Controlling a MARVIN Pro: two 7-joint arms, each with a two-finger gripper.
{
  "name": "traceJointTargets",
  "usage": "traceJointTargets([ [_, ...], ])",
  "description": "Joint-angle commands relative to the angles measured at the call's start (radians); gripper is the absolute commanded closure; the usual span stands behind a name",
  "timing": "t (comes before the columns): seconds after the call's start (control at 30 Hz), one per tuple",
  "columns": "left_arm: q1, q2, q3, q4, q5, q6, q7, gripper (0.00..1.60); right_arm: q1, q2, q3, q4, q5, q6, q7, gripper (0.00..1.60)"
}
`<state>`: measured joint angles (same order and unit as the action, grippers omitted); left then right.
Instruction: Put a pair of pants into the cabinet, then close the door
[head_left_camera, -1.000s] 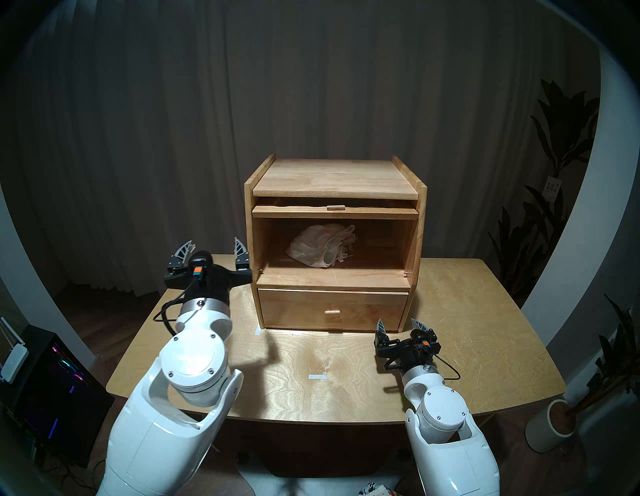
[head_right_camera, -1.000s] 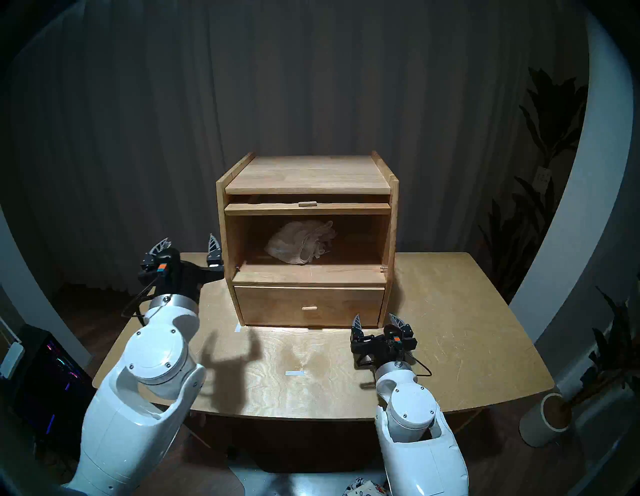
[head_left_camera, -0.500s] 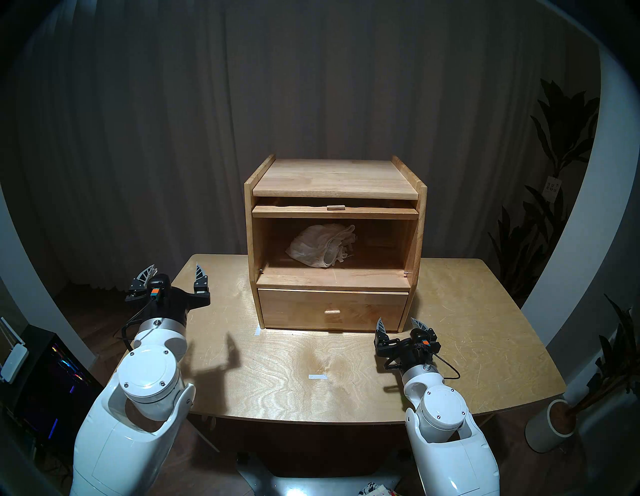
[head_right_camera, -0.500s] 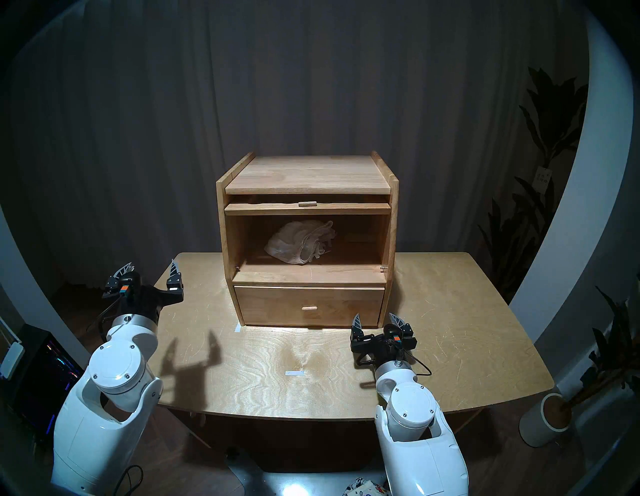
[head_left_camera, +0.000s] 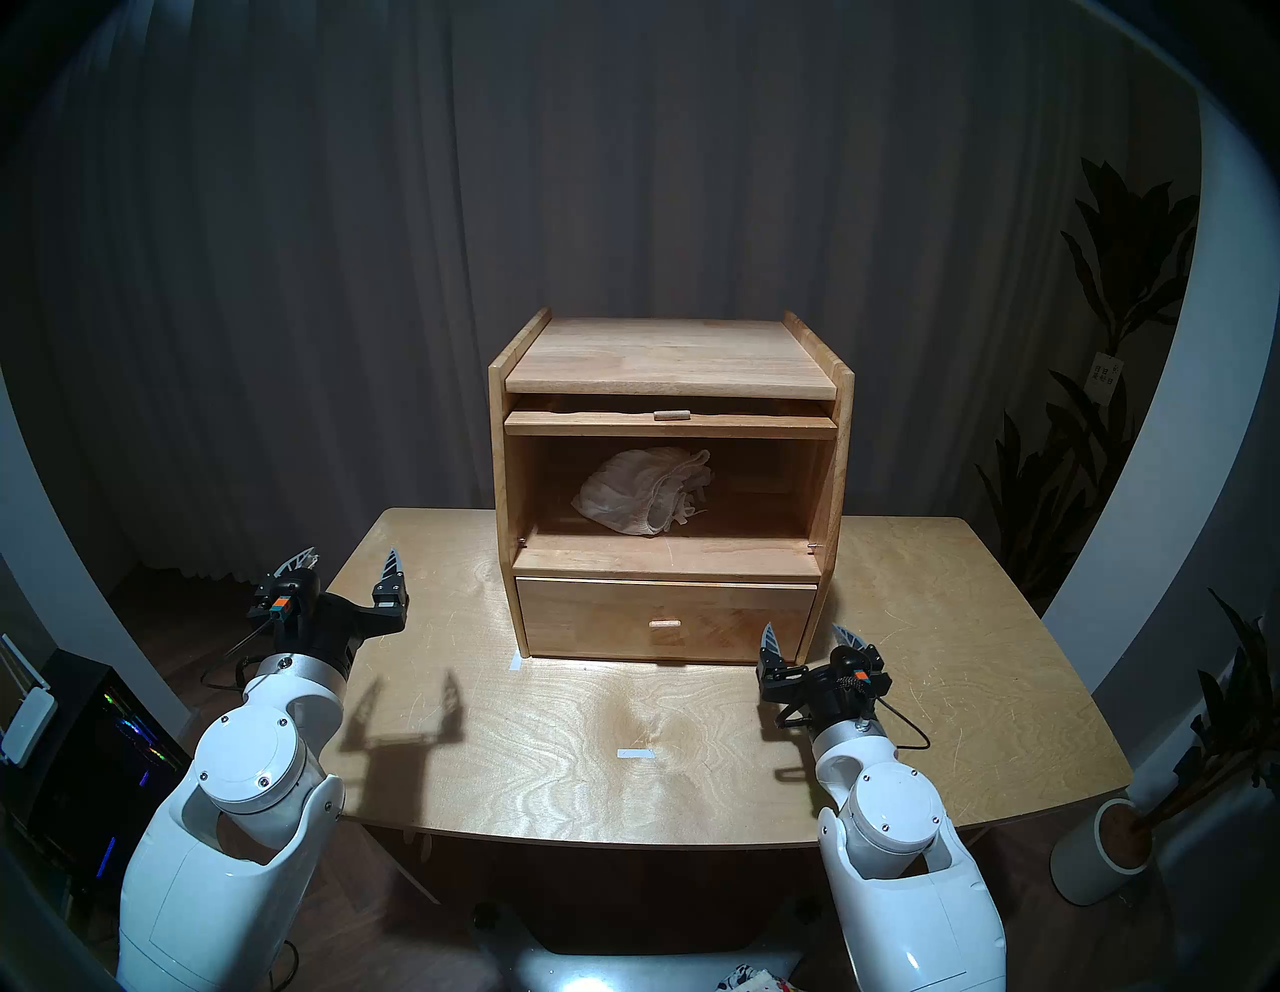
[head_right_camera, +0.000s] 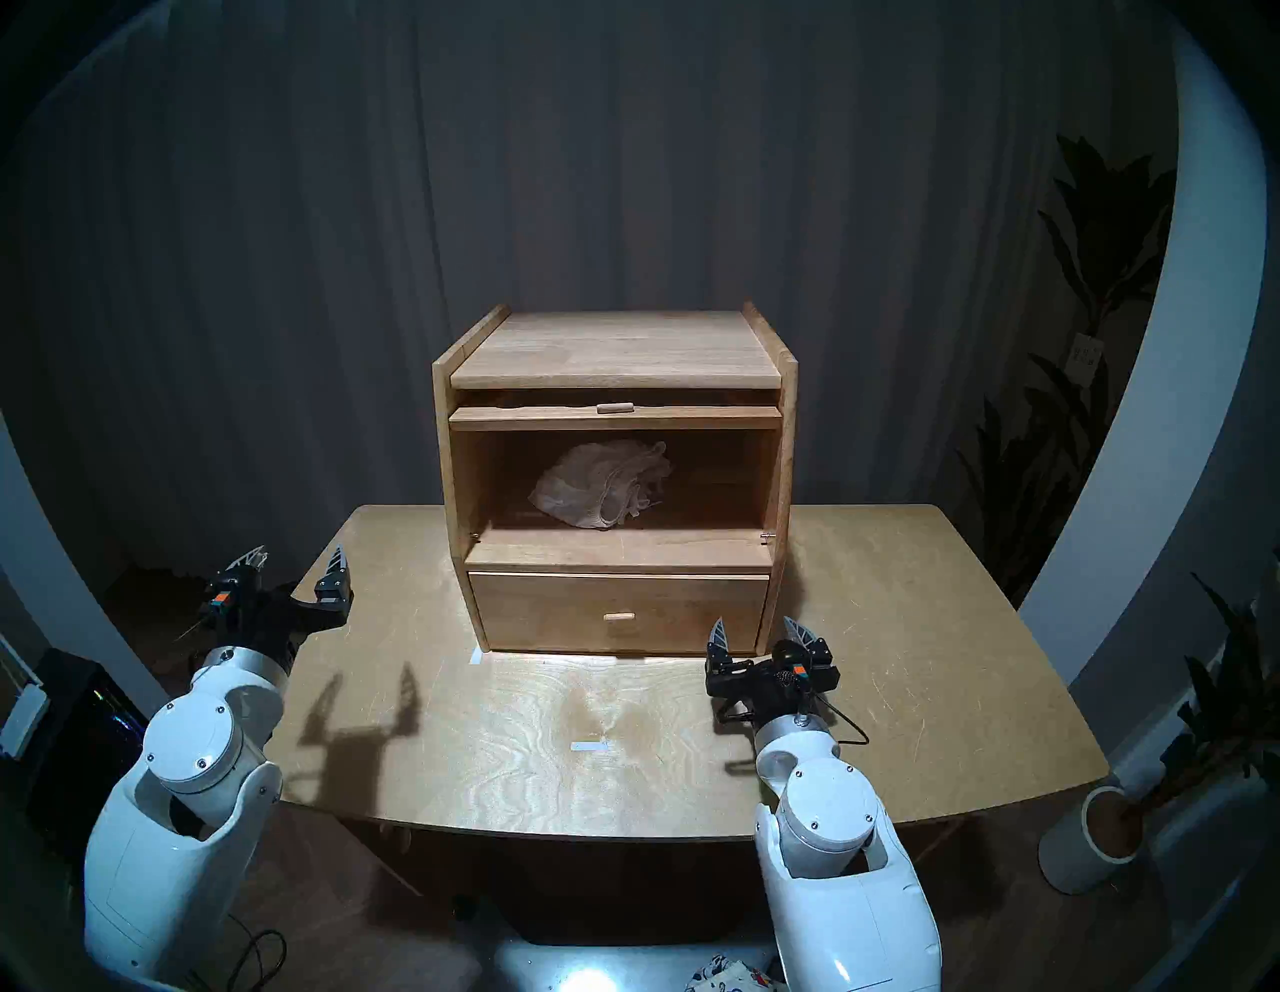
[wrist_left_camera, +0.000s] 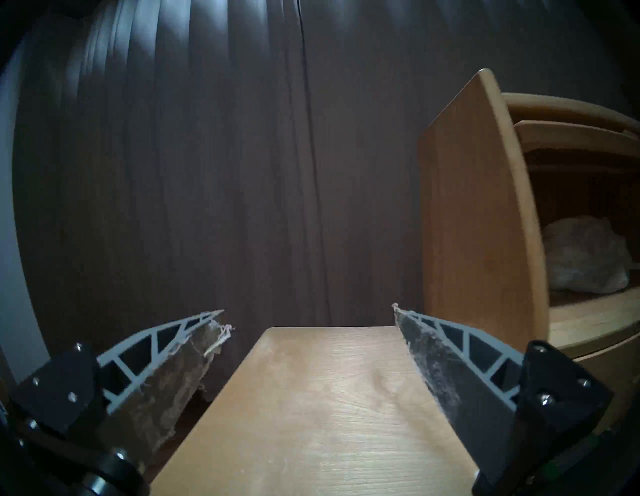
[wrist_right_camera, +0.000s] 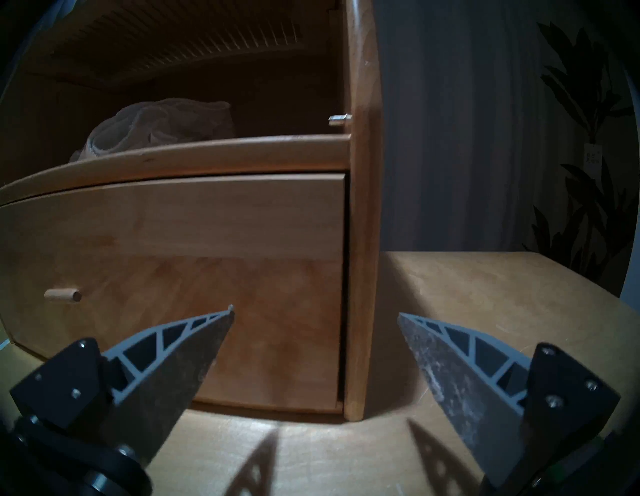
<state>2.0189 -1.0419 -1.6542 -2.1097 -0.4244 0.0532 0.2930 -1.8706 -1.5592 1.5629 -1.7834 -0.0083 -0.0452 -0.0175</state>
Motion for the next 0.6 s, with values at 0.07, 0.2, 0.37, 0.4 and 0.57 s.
traceJointTargets([
  [0.07, 0.018, 0.019, -0.004, -0.034, -0.063, -0.085, -0.118, 0.0, 0.045, 0.056, 0.031, -0.136, -0.048, -0.058, 0.0, 0.0],
  [0.2, 0.023, 0.023, -0.007, -0.031, -0.085, -0.101, -0.154, 0.0, 0.072, 0.09, 0.025, -0.179, -0.096, -0.076, 0.008, 0.0],
  [0.37, 0.031, 0.025, -0.012, -0.022, -0.104, -0.111, -0.182, 0.0, 0.094, 0.134, 0.003, -0.226, -0.169, -0.086, 0.028, 0.0],
  [0.4, 0.033, 0.027, -0.013, -0.019, -0.107, -0.112, -0.186, 0.0, 0.096, 0.146, -0.003, -0.242, -0.188, -0.088, 0.035, 0.0],
  [0.57, 0.043, 0.031, -0.024, -0.011, -0.127, -0.125, -0.211, 0.0, 0.114, 0.191, -0.035, -0.299, -0.268, -0.099, 0.07, 0.0],
])
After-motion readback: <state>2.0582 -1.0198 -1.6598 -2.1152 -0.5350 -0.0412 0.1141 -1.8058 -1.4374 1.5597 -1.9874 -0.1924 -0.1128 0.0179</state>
